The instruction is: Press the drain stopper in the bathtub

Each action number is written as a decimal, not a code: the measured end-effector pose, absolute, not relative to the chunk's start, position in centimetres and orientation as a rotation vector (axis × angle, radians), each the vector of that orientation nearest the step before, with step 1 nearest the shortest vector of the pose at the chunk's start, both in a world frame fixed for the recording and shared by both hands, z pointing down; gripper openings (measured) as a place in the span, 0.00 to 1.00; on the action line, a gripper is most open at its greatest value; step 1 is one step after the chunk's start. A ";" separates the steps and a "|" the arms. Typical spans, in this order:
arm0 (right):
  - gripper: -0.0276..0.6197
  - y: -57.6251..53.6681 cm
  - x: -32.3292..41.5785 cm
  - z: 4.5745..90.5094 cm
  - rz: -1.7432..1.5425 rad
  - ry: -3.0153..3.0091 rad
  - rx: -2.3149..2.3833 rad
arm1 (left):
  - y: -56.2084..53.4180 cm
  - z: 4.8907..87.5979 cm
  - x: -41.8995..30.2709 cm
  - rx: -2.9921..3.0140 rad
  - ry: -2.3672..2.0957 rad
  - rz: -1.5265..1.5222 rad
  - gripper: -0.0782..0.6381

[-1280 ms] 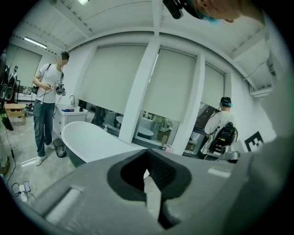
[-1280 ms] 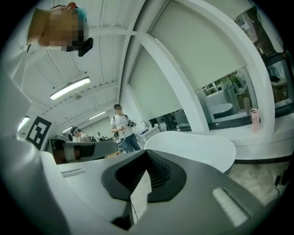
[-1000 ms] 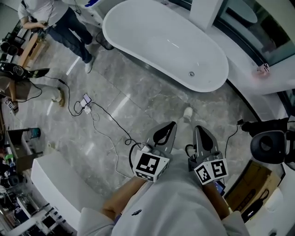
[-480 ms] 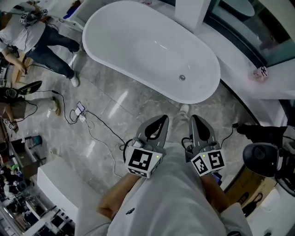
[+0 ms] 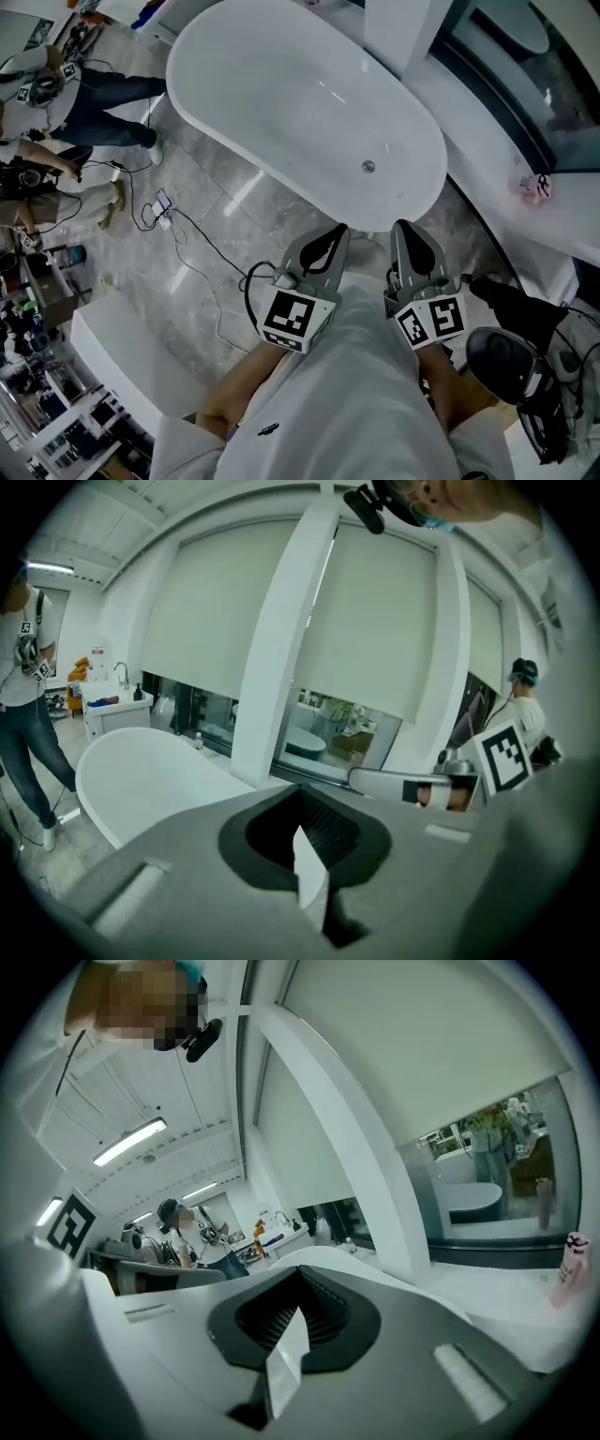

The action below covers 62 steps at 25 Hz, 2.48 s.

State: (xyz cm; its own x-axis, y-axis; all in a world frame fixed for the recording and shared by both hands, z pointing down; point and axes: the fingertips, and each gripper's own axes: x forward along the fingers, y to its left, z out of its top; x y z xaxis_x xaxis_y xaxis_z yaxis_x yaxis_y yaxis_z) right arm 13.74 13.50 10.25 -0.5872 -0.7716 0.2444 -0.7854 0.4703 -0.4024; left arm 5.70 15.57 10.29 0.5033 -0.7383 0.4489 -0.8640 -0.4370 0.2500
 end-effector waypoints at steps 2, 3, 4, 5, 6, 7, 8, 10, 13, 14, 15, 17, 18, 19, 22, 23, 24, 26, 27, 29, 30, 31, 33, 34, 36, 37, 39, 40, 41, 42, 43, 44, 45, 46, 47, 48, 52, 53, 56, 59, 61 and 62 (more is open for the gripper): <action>0.03 12.2 14.4 10.4 0.742 -2.664 1.403 | 14.7 10.7 6.3 2.291 -1.314 0.391 0.12; 0.03 11.6 14.7 10.6 0.742 -2.660 1.402 | 14.2 11.0 6.6 2.289 -1.310 0.398 0.12; 0.03 11.0 14.9 10.7 0.747 -2.656 1.404 | 13.8 11.2 6.9 2.288 -1.304 0.406 0.12; 0.03 10.5 15.2 10.9 0.754 -2.650 1.408 | 13.3 11.4 7.1 2.288 -1.298 0.413 0.12; 0.03 10.0 15.5 11.2 0.761 -2.644 1.411 | 12.9 11.7 7.3 2.286 -1.290 0.418 0.12; 0.03 9.6 15.7 11.5 0.768 -2.636 1.411 | 12.5 12.0 7.6 2.283 -1.283 0.422 0.12; 0.03 9.3 15.9 11.8 0.774 -2.627 1.409 | 12.1 12.3 7.8 2.278 -1.277 0.425 0.12; 0.03 8.5 16.2 12.7 0.779 -2.614 1.403 | 11.2 13.1 8.0 2.274 -1.269 0.431 0.12; 0.03 7.0 16.4 14.3 0.783 -2.597 1.396 | 9.4 14.6 8.5 2.275 -1.253 0.454 0.12; 0.03 6.4 16.4 14.9 0.792 -2.592 1.387 | 8.8 15.2 8.5 2.266 -1.253 0.464 0.12; 0.03 5.6 16.2 15.5 0.805 -2.589 1.371 | 8.0 15.7 8.4 2.252 -1.258 0.473 0.12; 0.03 3.6 15.3 17.0 0.830 -2.581 1.336 | 6.2 17.1 7.6 2.221 -1.269 0.488 0.12; 0.03 2.7 14.9 17.8 0.841 -2.571 1.331 | 5.3 18.0 7.2 2.210 -1.264 0.491 0.12; 0.03 2.0 14.5 18.5 0.848 -2.557 1.333 | 4.6 18.8 6.8 2.202 -1.254 0.492 0.12; 0.03 1.5 13.8 19.5 0.850 -2.532 1.332 | 4.3 19.8 6.0 2.187 -1.239 0.484 0.12; 0.03 1.6 13.6 19.8 0.856 -2.530 1.325 | 4.5 19.9 5.8 2.178 -1.247 0.485 0.12; 0.03 1.6 13.3 20.3 0.868 -2.528 1.320 | 4.6 20.0 5.4 2.168 -1.258 0.488 0.12; 0.03 1.3 12.5 21.7 0.899 -2.519 1.311 | 4.3 20.7 4.5 2.155 -1.281 0.498 0.12; 0.03 1.1 12.0 22.6 0.911 -2.513 1.304 | 4.0 21.3 3.9 2.148 -1.292 0.500 0.12; 0.03 0.5 10.9 24.5 0.923 -2.500 1.288 | 3.3 22.7 2.7 2.129 -1.305 0.502 0.12; 0.03 0.2 10.4 25.4 0.921 -2.494 1.283 | 3.1 23.5 2.0 2.119 -1.310 0.501 0.12; 0.03 0.0 9.9 26.3 0.912 -2.489 1.281 | 2.8 24.3 1.4 2.114 -1.313 0.497 0.12; 0.03 0.0 9.0 28.3 0.887 -2.480 1.278 | 2.7 26.1 0.3 2.103 -1.313 0.482 0.12; 0.03 0.4 8.7 29.5 0.883 -2.471 1.262 | 2.9 27.1 -0.1 2.087 -1.312 0.479 0.12; 0.03 0.6 8.1 32.3 0.887 -2.451 1.202 | 3.0 29.4 -0.5 2.045 -1.314 0.487 0.12; 0.03 0.0 7.9 33.8 0.884 -2.441 1.178 | 2.4 30.6 -0.5 2.034 -1.312 0.491 0.12; 0.03 -1.7 7.8 36.5 0.868 -2.414 1.162 | 1.0 33.1 -0.2 2.025 -1.288 0.497 0.12; 0.03 -2.4 7.8 37.6 0.862 -2.399 1.163 | 0.7 34.2 0.0 2.020 -1.273 0.502 0.12; 0.03 -3.0 7.7 38.7 0.859 -2.388 1.165 | 0.5 35.4 0.1 2.014 -1.262 0.506 0.12; 0.03 -3.5 7.6 39.9 0.859 -2.378 1.168 | 0.3 36.5 0.2 2.007 -1.255 0.507 0.12; 0.03 -4.1 7.5 41.1 0.860 -2.367 1.170 | 0.2 37.6 0.2 1.996 -1.249 0.506 0.12; 0.03 -4.6 7.4 42.4 0.864 -2.354 1.172 | 0.1 38.8 0.3 1.985 -1.241 0.502 0.12; 0.03 -5.1 7.4 43.7 0.869 -2.338 1.172 | 0.0 40.1 0.5 1.973 -1.232 0.497 0.12; 0.03 -5.4 7.4 45.1 0.875 -2.322 1.169 | 0.0 41.3 0.7 1.960 -1.223 0.491 0.12; 0.03 -5.6 7.4 46.4 0.879 -2.308 1.162 | 0.0 42.4 0.8 1.948 -1.217 0.486 0.12; 0.03 -5.9 7.4 47.9 0.881 -2.297 1.155 | 0.1 43.6 0.9 1.937 -1.214 0.484 0.12; 0.05 -6.4 7.6 53.6 0.909 -2.249 1.157 | -0.2 48.4 0.9 1.901 -1.199 0.486 0.12; 0.05 -6.4 7.6 54.8 0.920 -2.244 1.156 | -0.3 49.7 0.8 1.891 -1.192 0.492 0.12; 0.05 -6.4 8.0 58.1 0.940 -2.212 1.154 | -0.7 53.5 0.9 1.859 -1.172 0.516 0.12; 0.05 -6.4 8.5 61.8 0.943 -2.156 1.166 | -1.4 56.8 1.1 1.843 -1.155 0.529 0.12; 0.05 -6.6 8.7 64.3 0.940 -2.131 1.174 | -1.9 58.9 1.2 1.839 -1.143 0.535 0.12; 0.05 -6.7 8.7 65.5 0.935 -2.122 1.175 | -2.2 59.9 1.3 1.836 -1.139 0.538 0.12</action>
